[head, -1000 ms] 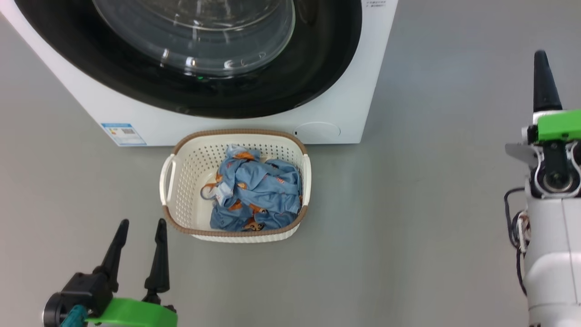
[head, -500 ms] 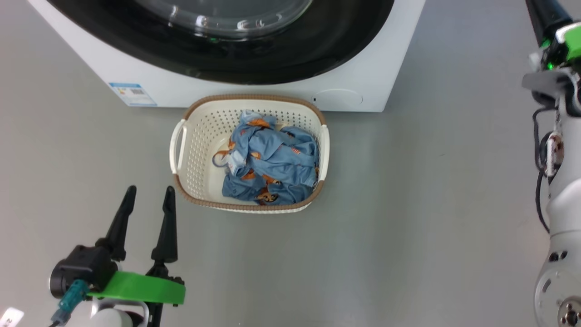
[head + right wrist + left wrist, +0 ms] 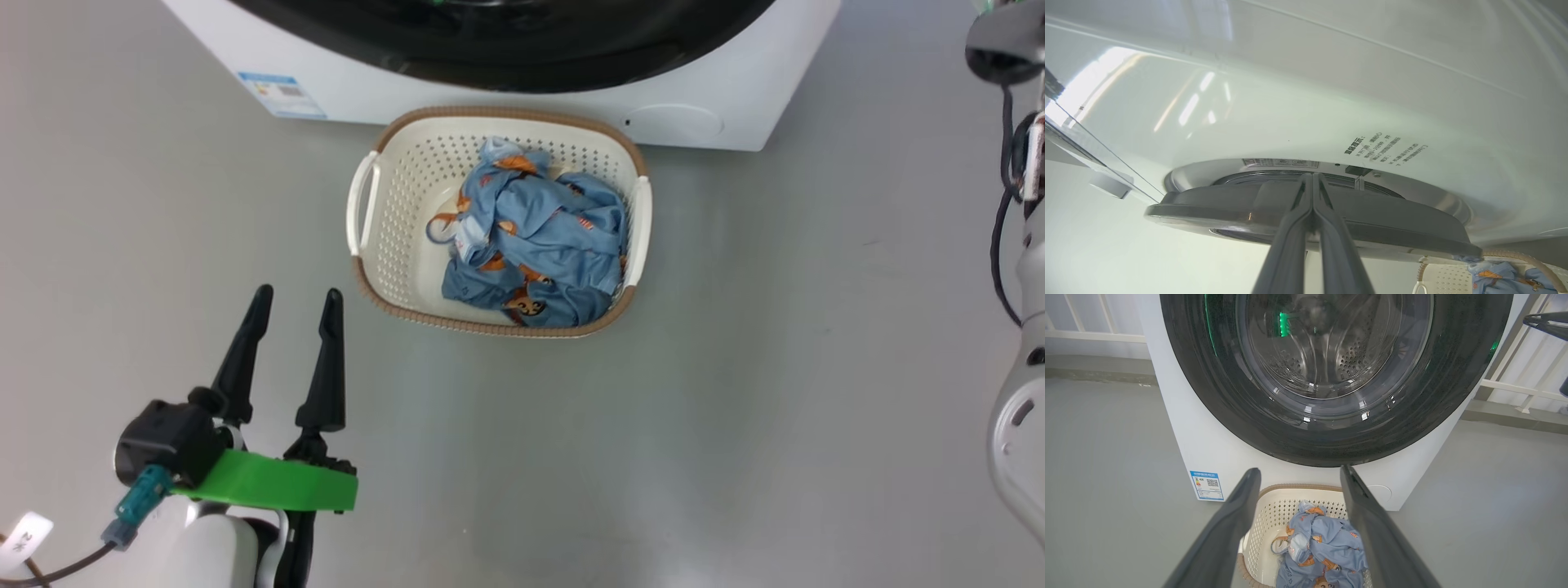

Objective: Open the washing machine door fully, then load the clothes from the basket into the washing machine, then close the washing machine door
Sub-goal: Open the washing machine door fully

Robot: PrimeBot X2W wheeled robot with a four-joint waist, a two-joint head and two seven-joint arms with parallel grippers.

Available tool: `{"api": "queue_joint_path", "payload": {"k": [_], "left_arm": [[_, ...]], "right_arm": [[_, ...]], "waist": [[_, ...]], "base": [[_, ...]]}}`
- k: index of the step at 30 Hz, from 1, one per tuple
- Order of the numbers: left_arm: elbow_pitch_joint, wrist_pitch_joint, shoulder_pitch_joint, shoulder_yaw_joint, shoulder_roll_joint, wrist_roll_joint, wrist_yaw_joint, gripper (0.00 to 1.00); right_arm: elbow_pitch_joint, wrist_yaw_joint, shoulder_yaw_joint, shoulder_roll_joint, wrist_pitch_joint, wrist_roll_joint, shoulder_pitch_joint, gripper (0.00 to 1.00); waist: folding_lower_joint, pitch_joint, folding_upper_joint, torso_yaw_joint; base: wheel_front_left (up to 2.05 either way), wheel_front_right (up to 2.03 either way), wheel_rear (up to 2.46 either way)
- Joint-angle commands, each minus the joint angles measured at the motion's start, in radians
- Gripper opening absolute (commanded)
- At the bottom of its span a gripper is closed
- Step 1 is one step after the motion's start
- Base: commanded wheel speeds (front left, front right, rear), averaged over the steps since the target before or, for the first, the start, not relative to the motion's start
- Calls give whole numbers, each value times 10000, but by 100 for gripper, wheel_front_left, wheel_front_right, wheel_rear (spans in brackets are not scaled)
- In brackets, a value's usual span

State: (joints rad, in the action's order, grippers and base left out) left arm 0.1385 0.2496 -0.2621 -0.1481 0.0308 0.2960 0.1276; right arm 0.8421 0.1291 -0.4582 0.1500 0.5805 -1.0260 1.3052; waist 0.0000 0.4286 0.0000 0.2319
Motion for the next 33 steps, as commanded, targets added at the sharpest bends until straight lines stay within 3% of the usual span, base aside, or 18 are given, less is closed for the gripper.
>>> {"api": "queue_joint_path", "payload": {"k": [1,21,27,33], "left_arm": [[-265,122,-218,280,195,109,31,100],[-494,122,-627,-19,195,709,31,100],[-528,122,-655,35,195,798,31,100],[-646,122,-793,92,195,766,31,100]], "right_arm": [[-135,16,32,-208,93,289,534,0],[879,16,-865,-606,-429,2463,2399,0],[1119,16,-934,-699,209,2846,2411,0],[600,16,-668,-836,1052,2903,2000,0]], "waist": [[0,352,0,330],[0,1210,0,958],[0,1304,0,969],[0,1353,0,840]], "base": [[0,0,0],[0,0,0],[0,0,0],[0,0,0]]}}
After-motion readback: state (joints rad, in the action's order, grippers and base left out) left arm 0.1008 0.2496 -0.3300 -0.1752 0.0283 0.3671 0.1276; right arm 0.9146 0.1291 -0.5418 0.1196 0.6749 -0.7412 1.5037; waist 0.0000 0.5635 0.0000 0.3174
